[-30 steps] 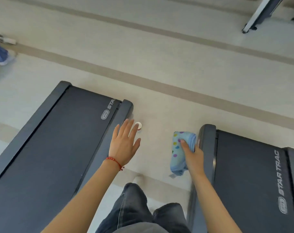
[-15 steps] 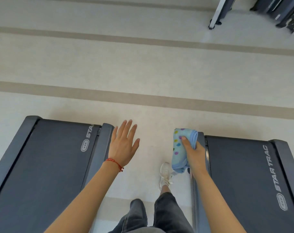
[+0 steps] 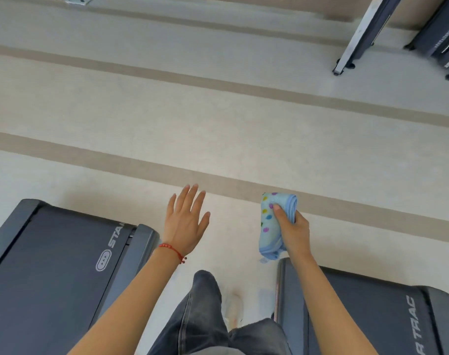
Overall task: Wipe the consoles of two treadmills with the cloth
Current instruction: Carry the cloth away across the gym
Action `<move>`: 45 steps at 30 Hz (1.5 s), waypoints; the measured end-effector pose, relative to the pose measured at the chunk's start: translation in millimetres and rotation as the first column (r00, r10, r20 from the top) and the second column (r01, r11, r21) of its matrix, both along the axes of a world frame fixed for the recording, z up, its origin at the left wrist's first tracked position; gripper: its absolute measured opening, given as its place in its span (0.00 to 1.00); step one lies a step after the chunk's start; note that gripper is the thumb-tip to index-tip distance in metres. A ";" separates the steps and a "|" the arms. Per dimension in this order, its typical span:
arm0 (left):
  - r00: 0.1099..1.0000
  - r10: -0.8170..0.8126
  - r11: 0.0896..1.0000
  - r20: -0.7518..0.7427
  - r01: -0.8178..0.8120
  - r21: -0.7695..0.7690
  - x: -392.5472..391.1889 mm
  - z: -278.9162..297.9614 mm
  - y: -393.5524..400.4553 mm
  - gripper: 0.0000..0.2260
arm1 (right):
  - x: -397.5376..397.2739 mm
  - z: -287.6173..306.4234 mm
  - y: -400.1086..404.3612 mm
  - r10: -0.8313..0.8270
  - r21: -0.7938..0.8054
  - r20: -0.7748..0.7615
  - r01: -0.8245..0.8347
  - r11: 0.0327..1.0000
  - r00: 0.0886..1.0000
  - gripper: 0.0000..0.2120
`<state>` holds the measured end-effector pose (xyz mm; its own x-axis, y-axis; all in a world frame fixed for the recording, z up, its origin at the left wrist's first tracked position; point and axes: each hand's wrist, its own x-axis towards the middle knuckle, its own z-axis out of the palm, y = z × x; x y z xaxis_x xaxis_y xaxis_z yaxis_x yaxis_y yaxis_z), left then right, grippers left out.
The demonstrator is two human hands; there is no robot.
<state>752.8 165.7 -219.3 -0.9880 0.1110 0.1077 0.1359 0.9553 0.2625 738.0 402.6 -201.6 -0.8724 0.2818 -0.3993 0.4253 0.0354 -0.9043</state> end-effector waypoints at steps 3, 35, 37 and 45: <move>1.000 0.025 1.000 -0.011 -0.025 0.002 -45.4 0.9 -0.4 0.25 | -47.6 -0.9 -1.8 0.014 0.002 -0.012 -0.014 1.000 1.000 0.07; 0.781 0.619 0.783 0.084 -0.622 0.015 -482.1 -16.4 -185.9 0.24 | -618.9 -5.7 -241.0 0.595 0.029 0.028 -0.596 0.802 0.803 0.04; 0.742 0.665 0.744 0.087 -0.668 0.009 -504.0 -13.3 -198.6 0.24 | -653.8 -2.0 -263.3 0.647 0.035 0.034 -0.648 0.761 0.762 0.04; 0.640 0.763 0.642 0.094 -0.766 0.006 -575.7 -12.8 -274.8 0.24 | -749.1 -2.5 -366.6 0.757 0.051 0.060 -0.759 0.649 0.651 0.06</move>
